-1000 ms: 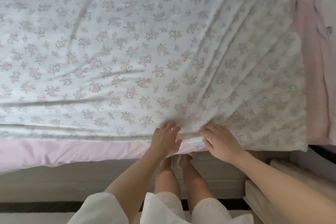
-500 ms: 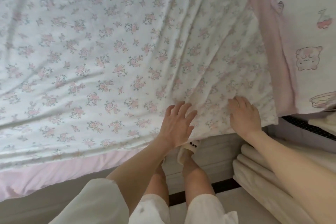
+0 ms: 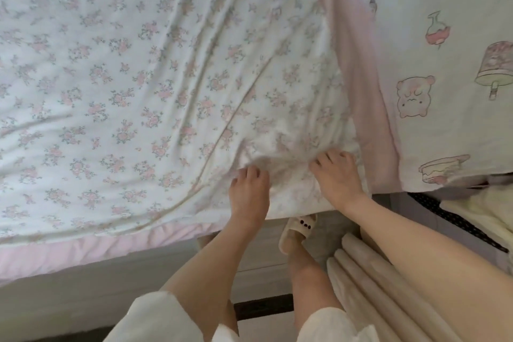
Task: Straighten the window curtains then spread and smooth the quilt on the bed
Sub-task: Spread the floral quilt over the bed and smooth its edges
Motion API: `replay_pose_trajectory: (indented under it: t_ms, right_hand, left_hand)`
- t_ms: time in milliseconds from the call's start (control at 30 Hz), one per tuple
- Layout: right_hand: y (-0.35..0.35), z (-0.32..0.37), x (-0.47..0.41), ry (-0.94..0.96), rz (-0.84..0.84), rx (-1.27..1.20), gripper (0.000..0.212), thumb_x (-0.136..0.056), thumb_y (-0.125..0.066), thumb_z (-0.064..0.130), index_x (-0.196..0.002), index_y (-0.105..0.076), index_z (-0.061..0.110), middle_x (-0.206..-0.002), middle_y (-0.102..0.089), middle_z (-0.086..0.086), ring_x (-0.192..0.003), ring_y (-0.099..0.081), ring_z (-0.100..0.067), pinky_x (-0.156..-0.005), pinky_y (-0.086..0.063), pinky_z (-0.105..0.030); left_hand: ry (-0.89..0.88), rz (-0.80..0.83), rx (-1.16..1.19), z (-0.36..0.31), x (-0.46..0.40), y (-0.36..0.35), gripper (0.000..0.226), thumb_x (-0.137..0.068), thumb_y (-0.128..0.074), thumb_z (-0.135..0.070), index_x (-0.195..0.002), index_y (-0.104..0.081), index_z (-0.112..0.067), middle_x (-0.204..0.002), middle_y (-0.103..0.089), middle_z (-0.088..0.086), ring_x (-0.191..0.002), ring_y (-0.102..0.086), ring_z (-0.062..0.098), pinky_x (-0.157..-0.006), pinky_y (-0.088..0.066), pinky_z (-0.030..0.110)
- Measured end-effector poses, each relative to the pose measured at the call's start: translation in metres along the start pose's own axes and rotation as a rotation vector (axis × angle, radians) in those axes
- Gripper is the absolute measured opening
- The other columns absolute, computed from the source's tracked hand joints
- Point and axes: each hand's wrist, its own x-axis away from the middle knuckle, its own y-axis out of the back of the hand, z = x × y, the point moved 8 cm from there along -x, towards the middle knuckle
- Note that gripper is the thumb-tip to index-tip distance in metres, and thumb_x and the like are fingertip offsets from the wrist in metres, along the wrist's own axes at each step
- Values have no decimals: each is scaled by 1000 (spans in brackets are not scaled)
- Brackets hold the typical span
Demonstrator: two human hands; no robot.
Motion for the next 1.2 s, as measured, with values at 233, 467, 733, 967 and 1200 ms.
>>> replay_pose_trajectory:
  t_ms: [233, 467, 733, 967, 1200]
  right_hand:
    - [2, -58, 63, 193, -38, -119, 36, -51, -66, -8, -81, -65, 12, -77, -64, -4, -81, -63, -27, -74, -44, -42]
    - [-57, -123, 68, -384, -30, -863, 16, -91, -44, 10, -98, -56, 2, -98, -57, -14, -98, -53, -36, -76, -46, -41]
    - [-115, -92, 61, -748, 106, -1432, 25, -92, -50, 26, -109, -52, 7, -101, -54, -7, -92, -52, -22, -78, -40, -30]
    - [-128, -107, 65, -964, 100, -1490, 63, -84, -63, 32, -129, -33, 1, -111, -40, -10, -99, -49, -26, -80, -44, -32]
    - [-133, -126, 94, -938, -79, -1636, 24, -94, -39, 9, -75, -54, 9, -72, -49, 0, -75, -46, -20, -57, -35, -25]
  left_hand:
    - [-44, 305, 117, -66, 18, -36, 15, -96, -48, -18, -105, -56, -9, -120, -49, 6, -113, -45, 28, -86, -43, 38]
    - [17, 259, 201, -70, -3, -17, 26, -96, -42, -19, -119, -53, -14, -131, -49, 2, -120, -42, 25, -92, -45, 38]
    - [-174, 74, 123, -113, -32, -6, 34, -94, -44, -15, -128, -50, -17, -137, -45, 1, -121, -43, 25, -92, -46, 37]
    - [-364, 197, 11, -150, -49, -14, 51, -95, -43, -16, -143, -33, -29, -154, -25, -4, -135, -28, 23, -102, -41, 35]
    - [-325, 14, 33, -157, -28, 12, 45, -88, -56, -14, -132, -45, -15, -141, -38, 13, -120, -46, 33, -89, -50, 42]
